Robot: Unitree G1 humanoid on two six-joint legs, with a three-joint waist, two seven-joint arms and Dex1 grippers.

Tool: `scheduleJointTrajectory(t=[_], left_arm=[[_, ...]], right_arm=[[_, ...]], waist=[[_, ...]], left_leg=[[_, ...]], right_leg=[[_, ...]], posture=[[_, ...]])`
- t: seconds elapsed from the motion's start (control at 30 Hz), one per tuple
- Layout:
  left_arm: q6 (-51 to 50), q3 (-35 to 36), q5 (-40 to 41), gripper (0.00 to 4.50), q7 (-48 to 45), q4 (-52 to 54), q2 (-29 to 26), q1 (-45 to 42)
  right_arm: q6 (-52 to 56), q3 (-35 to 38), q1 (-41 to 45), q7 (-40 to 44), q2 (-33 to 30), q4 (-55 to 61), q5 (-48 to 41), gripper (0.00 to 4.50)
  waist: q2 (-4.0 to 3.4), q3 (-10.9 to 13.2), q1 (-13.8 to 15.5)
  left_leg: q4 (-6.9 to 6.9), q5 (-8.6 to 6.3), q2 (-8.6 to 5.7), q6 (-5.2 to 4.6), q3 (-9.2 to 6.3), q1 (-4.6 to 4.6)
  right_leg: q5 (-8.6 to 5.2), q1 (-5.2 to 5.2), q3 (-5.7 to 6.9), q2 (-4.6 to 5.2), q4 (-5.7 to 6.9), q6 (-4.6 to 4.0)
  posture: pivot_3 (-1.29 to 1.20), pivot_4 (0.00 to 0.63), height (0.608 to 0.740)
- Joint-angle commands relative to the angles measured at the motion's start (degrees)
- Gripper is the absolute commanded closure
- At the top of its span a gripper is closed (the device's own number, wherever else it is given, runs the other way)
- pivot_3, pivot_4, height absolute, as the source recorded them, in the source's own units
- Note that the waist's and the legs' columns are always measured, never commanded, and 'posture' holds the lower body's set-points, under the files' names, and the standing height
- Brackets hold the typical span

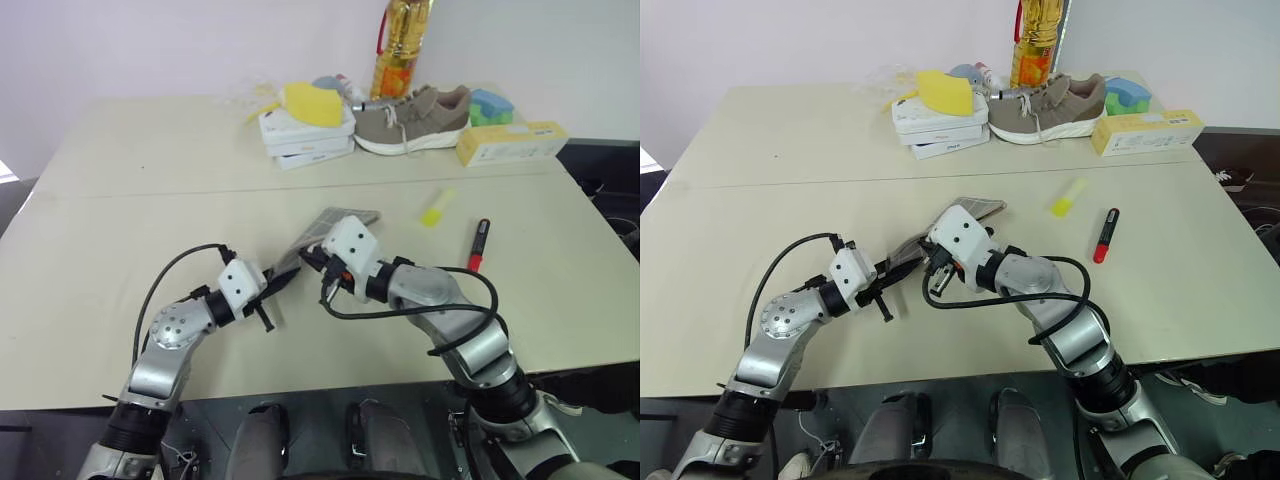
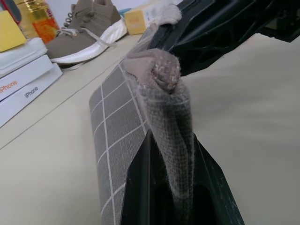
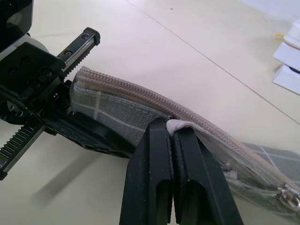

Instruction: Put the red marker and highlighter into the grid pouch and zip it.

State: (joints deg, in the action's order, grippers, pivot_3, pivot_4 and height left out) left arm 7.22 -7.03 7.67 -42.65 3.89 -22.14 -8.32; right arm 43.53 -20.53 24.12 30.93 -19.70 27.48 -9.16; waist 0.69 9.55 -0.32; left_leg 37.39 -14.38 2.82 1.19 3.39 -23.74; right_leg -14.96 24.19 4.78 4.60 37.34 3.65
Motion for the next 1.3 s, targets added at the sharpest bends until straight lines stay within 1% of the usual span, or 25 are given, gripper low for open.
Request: scheduleJointTrajectory(t=[0.03,0.13,0.3,0.47,0.7,0.9,1.0,1.3], left_arm=[[1.7,-2.3,-1.9,4.50,1.6,-0.6,2.1,-2.6],[2.2,-2.6,-2.4,4.50,2.3,-1.7,3.2,-3.9],[3.5,-3.1,-2.4,4.50,1.6,-3.6,3.7,-5.2],[8.1,-5.5,-6.1,4.50,2.4,-7.8,4.2,-6.5],[11.6,-6.6,-8.8,4.50,4.4,-11.2,5.9,-8.2],[15.6,-7.8,-14.2,4.50,7.6,-14.7,5.8,-9.5],[15.9,-8.0,-14.9,4.50,9.1,-16.1,6.7,-10.4],[16.8,-10.1,-15.9,4.50,9.4,-16.6,8.3,-10.6]], right_arm=[[0.9,-0.5,1.2,2.5,-1.4,4.2,-1.6,4.42],[2.1,-0.4,1.4,4.2,-3.3,5.1,-2.2,4.42],[3.7,-0.3,0.8,8.0,-9.3,8.4,-3.0,4.42],[5.2,-1.3,1.8,9.1,-10.8,9.8,-3.3,4.42],[7.2,-2.3,2.8,10.4,-12.2,10.4,-3.6,4.42],[8.1,-3.3,4.0,11.7,-13.4,10.7,-3.7,4.42],[8.4,-3.5,4.2,12.1,-13.6,10.7,-3.8,4.42],[8.2,-5.1,5.7,14.4,-15.4,10.6,-3.8,4.42]], waist=[[0.00,0.0,0.0],[0.00,0.0,-0.1],[0.00,0.0,-0.2],[0.01,0.0,-0.2],[0.01,0.0,0.0],[0.01,0.0,-0.1],[0.01,0.0,0.0],[0.01,0.0,-0.1]], left_leg=[[0.02,0.00,0.00,0.00,0.00,0.00],[0.02,0.00,0.00,0.00,-0.03,0.00],[0.01,0.00,0.00,0.00,-0.17,0.00],[0.02,0.00,-0.01,0.00,-0.21,0.01],[0.05,0.00,-0.01,0.00,-0.21,0.00],[0.04,0.00,-0.01,0.00,-0.22,0.01],[0.06,0.00,-0.01,-0.01,-0.22,0.00],[0.07,0.00,-0.01,-0.01,-0.22,0.00]], right_leg=[[0.00,-0.01,0.00,0.00,0.00,0.00],[0.00,-0.01,0.00,0.00,0.00,0.00],[0.00,-0.01,0.01,-0.01,0.00,0.00],[0.00,-0.01,0.03,-0.02,0.02,0.00],[0.00,-0.03,0.03,-0.01,0.01,0.00],[0.00,-0.03,0.04,-0.02,0.01,0.00],[0.00,-0.04,0.04,-0.01,0.01,0.00],[0.00,-0.05,0.04,0.00,0.01,0.00]], posture=[[0.00,0.150,0.740],[0.00,0.150,0.740],[0.00,0.150,0.740],[0.00,0.150,0.740],[0.00,0.150,0.740],[0.00,0.150,0.740],[0.00,0.150,0.740],[0.00,0.150,0.740]])
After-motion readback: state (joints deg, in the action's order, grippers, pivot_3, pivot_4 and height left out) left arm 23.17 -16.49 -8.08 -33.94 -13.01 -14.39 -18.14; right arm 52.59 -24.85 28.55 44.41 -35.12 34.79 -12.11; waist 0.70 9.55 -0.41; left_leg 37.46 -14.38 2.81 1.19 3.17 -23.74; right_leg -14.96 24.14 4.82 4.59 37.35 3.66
